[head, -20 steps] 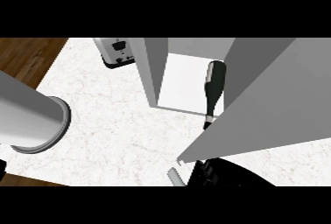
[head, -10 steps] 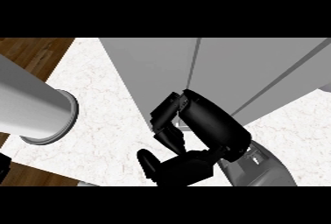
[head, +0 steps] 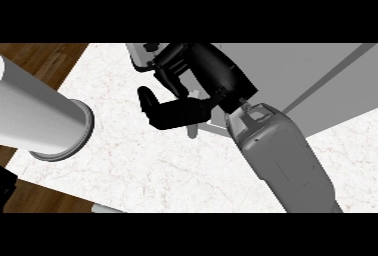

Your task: Pick up the wine, place it into the cabinet and close the cabinet

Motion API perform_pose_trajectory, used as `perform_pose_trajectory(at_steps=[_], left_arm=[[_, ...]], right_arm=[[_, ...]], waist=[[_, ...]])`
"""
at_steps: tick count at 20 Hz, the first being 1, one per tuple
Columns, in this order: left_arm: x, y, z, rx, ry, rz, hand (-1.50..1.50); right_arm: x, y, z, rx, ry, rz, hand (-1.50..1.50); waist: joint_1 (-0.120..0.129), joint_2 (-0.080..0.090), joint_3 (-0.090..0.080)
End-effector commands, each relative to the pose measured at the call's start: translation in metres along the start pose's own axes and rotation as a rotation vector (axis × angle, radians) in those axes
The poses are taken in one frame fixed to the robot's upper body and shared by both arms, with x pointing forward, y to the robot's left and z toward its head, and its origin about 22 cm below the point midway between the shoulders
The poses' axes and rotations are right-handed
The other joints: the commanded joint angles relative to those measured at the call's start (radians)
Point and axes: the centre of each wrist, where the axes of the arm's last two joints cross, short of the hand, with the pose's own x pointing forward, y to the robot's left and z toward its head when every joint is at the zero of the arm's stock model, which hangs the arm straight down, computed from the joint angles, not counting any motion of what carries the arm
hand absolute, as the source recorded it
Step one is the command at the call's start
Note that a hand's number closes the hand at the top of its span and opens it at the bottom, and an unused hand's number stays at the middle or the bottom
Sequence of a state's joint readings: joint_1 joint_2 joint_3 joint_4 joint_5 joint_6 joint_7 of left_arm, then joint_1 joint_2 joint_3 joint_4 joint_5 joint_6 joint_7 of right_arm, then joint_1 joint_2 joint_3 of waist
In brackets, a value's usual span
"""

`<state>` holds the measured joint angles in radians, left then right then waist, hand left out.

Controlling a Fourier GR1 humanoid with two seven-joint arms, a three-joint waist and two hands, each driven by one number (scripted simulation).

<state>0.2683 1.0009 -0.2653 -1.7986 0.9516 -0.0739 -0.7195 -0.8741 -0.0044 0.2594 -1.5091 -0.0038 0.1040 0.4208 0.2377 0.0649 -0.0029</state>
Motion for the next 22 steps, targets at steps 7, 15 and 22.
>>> perform_pose_trajectory(at_steps=[7, 15, 22], left_arm=[[-0.007, 0.001, 0.002, 0.012, 0.008, 0.001, 1.5], [-0.007, 0.003, 0.001, 0.039, 0.008, -0.004, 1.5], [-0.01, 0.004, 0.005, 0.062, 0.006, 0.003, 1.5]], right_arm=[[-0.014, -0.034, -0.036, -0.141, 0.099, -0.197, 1.5], [-0.046, -0.057, -0.026, -0.175, 0.203, -0.159, 1.5], [-0.066, -0.068, -0.015, -0.147, 0.183, -0.159, 1.5]], waist=[[-0.011, 0.014, -0.003], [-0.052, 0.018, -0.001], [-0.075, 0.023, 0.0]])
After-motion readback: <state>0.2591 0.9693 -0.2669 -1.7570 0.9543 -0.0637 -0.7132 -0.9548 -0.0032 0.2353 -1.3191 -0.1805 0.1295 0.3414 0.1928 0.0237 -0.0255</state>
